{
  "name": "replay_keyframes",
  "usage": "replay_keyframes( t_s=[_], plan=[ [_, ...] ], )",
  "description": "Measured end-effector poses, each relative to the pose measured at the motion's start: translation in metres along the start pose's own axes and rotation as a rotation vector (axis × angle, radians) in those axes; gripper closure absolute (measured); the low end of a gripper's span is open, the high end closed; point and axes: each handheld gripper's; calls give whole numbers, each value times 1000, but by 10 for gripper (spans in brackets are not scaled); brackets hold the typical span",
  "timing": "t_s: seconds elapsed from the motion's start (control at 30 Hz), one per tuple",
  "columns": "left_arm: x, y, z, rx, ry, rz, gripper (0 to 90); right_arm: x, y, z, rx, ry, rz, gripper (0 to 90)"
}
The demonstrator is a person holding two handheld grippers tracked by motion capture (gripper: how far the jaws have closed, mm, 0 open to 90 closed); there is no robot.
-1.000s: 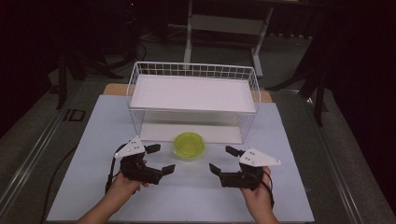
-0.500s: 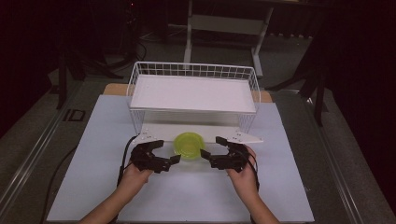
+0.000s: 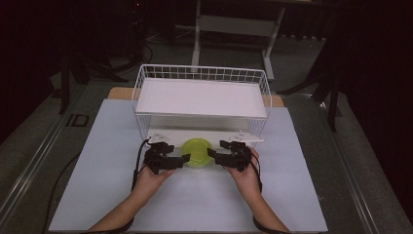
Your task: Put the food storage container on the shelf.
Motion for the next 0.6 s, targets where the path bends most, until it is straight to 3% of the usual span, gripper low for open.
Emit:
replay_keyframes(
  t_s=[0.23,0.27,0.5,0.6],
  plan=[
    [-7,-3,3,51,-2,18,313,-8,0,-4,-16,-2,34,417],
    [-9,-3,5,71,-15,23,313,-9,0,-4,-13,-5,39,424],
    [-13,-3,7,94,-49,38,484,-18,-4,-9,-44,15,68,442],
    [-14,-4,9,110,-70,34,515,-18,-3,-10,-56,28,71,462]
  ],
)
Point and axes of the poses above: each handheld gripper's, and its own axes: x roughly backward along the jaws, y roughly out of its top, z roughly to its left, and after that the axes turned 7 degrees about x, right-handed
